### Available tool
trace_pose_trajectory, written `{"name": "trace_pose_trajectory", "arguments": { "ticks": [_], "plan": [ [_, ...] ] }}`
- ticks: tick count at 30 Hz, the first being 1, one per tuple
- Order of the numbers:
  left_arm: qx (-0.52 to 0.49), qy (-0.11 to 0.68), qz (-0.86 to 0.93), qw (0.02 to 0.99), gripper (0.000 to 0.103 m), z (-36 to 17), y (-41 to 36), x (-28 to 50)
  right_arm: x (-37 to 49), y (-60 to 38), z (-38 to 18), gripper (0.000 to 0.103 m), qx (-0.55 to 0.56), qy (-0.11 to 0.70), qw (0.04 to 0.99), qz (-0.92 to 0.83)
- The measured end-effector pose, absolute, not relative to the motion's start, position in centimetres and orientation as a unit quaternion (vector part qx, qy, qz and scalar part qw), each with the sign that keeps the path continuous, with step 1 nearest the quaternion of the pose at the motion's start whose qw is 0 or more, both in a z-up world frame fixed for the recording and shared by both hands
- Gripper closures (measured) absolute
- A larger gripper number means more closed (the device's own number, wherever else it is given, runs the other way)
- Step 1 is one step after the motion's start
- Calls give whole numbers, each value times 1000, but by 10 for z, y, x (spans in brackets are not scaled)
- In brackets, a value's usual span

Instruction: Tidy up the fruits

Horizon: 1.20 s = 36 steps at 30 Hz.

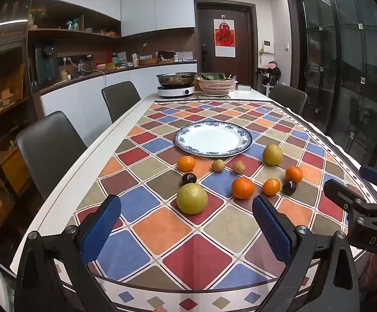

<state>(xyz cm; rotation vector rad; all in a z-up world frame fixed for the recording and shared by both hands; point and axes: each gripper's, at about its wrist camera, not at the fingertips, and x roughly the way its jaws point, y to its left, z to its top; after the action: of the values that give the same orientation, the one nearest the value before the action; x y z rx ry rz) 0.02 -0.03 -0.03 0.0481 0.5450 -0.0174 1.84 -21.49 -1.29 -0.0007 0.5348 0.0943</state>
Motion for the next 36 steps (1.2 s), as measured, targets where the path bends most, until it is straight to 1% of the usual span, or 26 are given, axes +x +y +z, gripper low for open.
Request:
{"name": "trace_pose_trajectory", "arguments": {
  "ticks": [9, 20, 36],
  "plan": [
    [25, 272, -10, 962, 0, 5, 5, -1, 18, -215, -12, 1, 1, 262, 964, 47],
    [25, 271, -8, 962, 0, -1, 1, -1, 18, -215, -13, 1, 2, 262, 964, 47],
    [32, 254, 0, 967, 0, 8, -1, -9, 15, -213, -6, 1, 1, 246, 968, 55]
  ]
}}
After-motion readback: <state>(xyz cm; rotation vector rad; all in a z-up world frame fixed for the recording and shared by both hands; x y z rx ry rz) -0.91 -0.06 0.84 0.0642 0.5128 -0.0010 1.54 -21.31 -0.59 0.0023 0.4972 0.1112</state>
